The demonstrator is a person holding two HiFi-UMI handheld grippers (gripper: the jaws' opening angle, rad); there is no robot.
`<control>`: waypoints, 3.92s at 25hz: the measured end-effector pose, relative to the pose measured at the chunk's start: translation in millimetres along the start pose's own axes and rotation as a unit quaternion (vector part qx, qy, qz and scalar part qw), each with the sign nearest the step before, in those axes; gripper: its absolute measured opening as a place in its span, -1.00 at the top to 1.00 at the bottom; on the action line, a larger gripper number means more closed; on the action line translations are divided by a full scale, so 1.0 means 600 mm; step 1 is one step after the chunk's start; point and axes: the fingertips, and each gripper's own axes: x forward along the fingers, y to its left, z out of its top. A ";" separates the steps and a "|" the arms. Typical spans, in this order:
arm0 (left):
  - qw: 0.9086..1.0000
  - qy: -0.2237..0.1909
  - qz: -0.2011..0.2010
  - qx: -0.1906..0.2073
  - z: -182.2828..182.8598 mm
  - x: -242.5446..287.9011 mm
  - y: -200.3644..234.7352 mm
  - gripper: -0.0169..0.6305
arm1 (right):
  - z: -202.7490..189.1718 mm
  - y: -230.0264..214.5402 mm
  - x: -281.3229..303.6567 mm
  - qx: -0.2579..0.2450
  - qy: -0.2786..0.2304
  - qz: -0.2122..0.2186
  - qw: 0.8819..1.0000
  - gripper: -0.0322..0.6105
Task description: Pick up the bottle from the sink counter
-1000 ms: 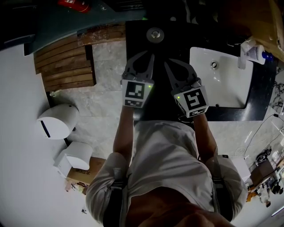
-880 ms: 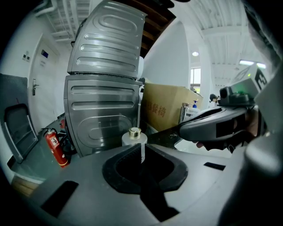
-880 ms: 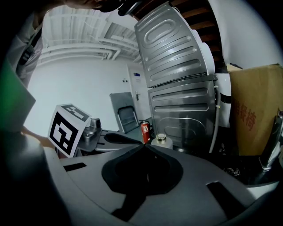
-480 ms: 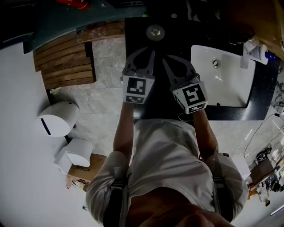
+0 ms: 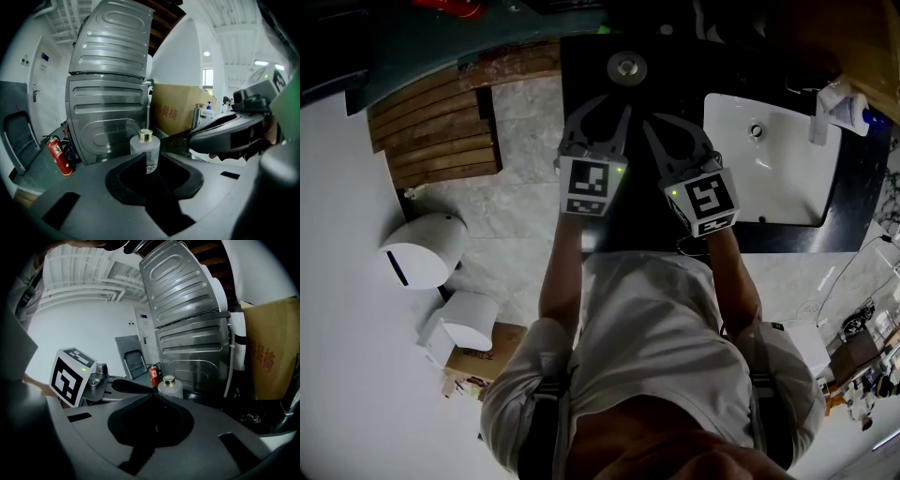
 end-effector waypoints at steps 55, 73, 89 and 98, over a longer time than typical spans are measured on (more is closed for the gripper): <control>1.000 0.021 -0.005 0.000 -0.010 0.111 0.027 0.02 | -0.028 -0.032 0.004 0.022 0.020 -0.025 0.999 0.92; 1.000 0.020 -0.002 0.016 -0.011 0.114 0.030 0.00 | -0.034 -0.035 0.001 0.023 0.023 -0.033 0.999 0.92; 0.999 0.027 -0.019 0.022 -0.018 0.103 0.019 0.00 | -0.032 -0.031 -0.014 0.018 0.020 -0.044 0.999 0.92; 0.999 0.024 -0.027 0.024 -0.023 0.084 0.007 0.00 | -0.025 -0.020 -0.026 0.013 0.016 -0.052 0.998 0.92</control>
